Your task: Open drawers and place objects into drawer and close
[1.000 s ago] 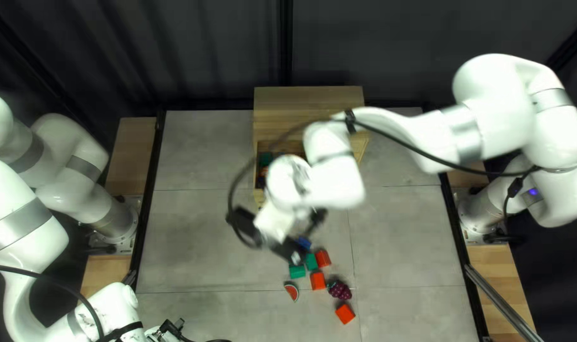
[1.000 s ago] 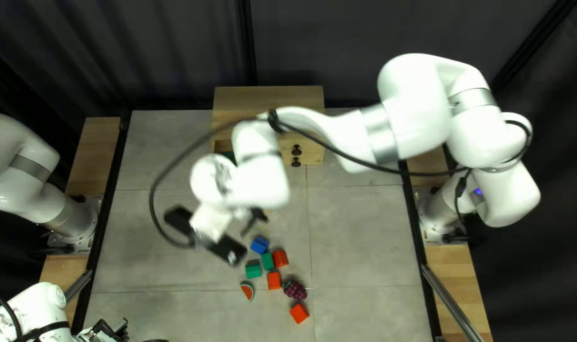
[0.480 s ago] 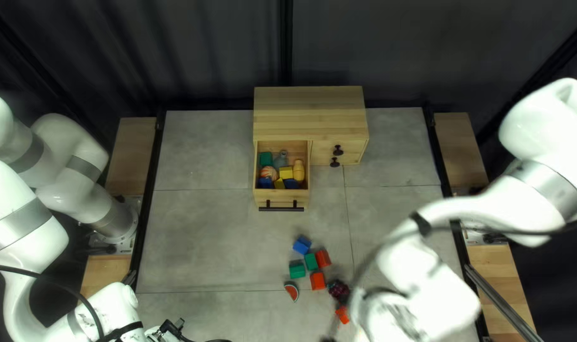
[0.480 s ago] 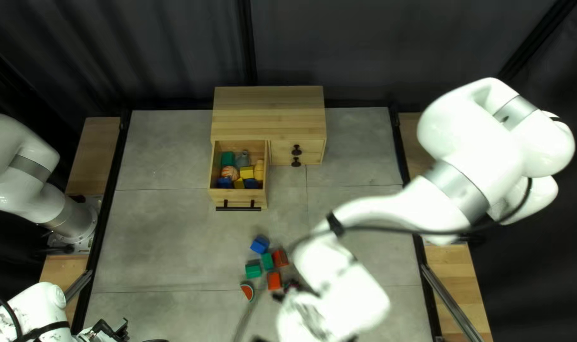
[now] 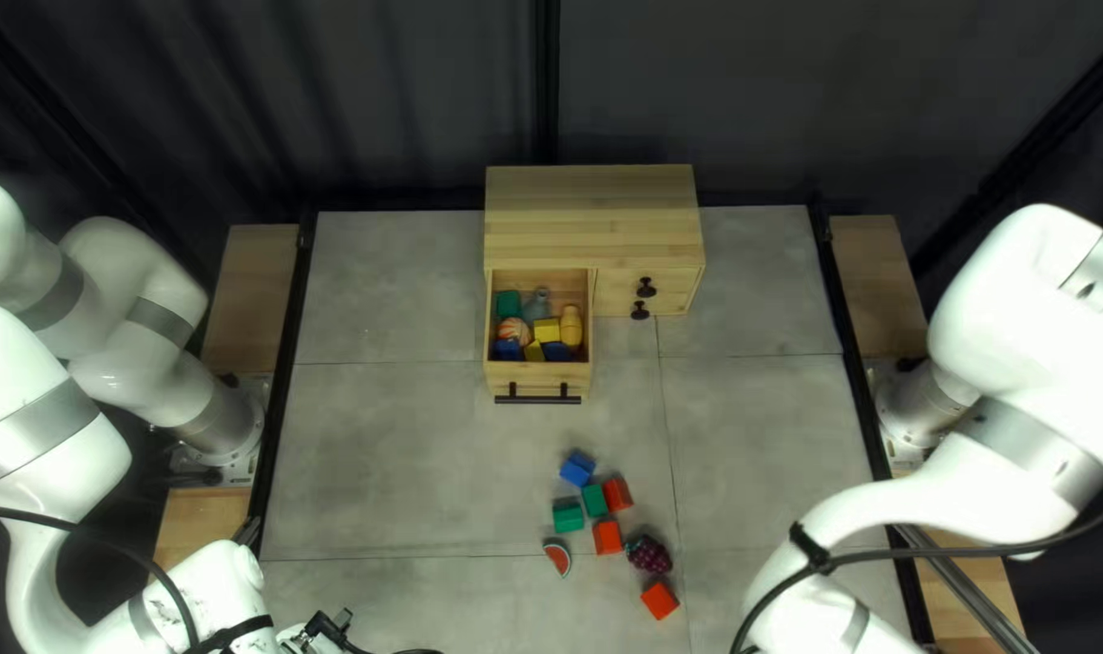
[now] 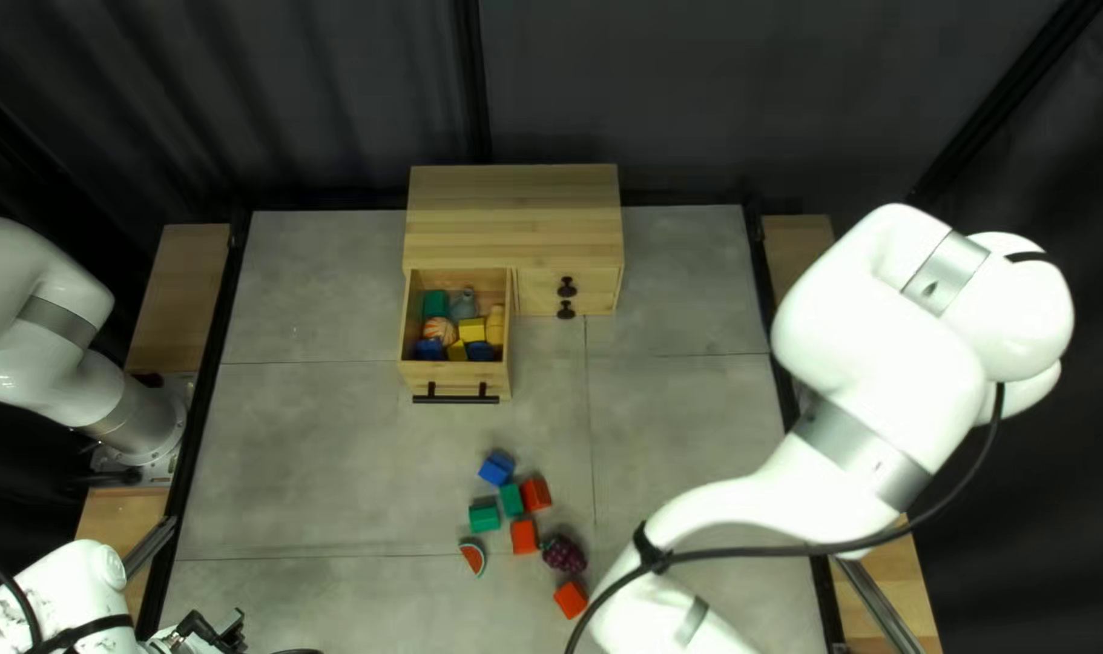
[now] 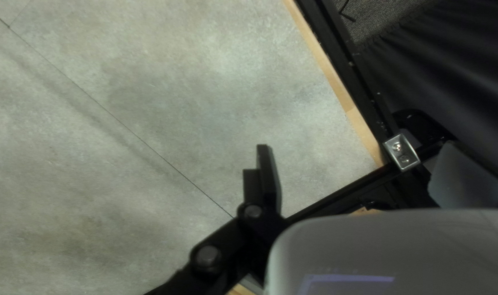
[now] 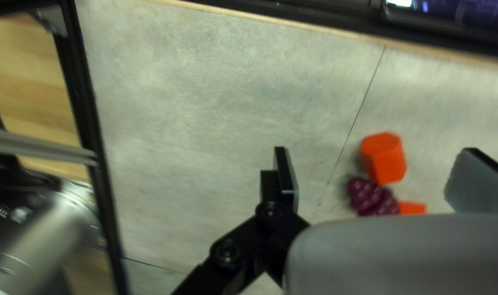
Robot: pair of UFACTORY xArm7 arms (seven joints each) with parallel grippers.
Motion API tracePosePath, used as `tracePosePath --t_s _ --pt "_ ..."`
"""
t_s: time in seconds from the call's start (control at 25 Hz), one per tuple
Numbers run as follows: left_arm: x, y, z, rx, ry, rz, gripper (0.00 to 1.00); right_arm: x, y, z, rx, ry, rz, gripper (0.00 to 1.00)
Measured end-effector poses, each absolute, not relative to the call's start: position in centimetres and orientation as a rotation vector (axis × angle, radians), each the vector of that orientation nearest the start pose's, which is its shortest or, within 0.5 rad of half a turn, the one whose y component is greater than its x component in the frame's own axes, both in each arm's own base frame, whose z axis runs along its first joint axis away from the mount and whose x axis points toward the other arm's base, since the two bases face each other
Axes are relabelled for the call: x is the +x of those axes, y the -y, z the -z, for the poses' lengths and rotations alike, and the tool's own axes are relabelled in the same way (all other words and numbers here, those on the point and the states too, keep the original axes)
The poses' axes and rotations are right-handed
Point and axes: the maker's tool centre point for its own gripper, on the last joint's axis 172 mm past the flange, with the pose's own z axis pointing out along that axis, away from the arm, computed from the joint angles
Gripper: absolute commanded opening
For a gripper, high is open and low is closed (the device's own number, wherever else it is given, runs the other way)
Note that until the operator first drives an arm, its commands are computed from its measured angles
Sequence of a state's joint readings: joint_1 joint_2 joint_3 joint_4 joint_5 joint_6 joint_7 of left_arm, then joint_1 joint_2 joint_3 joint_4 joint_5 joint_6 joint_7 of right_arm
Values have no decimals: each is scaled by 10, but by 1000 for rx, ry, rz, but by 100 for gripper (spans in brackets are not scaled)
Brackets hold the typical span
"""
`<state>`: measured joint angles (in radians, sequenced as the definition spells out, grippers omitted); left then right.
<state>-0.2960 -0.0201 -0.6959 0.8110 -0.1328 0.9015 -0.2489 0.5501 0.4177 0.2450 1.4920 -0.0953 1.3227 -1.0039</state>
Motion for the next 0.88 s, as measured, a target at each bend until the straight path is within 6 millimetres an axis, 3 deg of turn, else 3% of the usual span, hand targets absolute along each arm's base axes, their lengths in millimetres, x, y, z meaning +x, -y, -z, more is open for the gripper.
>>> tracePosePath --t_s 0.36,0.52,0.72,0.88 --pt "207 353 -113 -2996 -1020 -177 100 376 -352 -143 1918 -2498 368 100" --pt "207 353 -113 -2996 -1020 -177 100 382 -352 -139 1726 -2544 360 100" --pt "207 353 -113 -2996 -1020 -177 100 391 -344 -113 1437 -2620 300 100" --pt "207 353 -113 -2996 -1020 -177 100 400 -337 -97 1380 -2631 253 100"
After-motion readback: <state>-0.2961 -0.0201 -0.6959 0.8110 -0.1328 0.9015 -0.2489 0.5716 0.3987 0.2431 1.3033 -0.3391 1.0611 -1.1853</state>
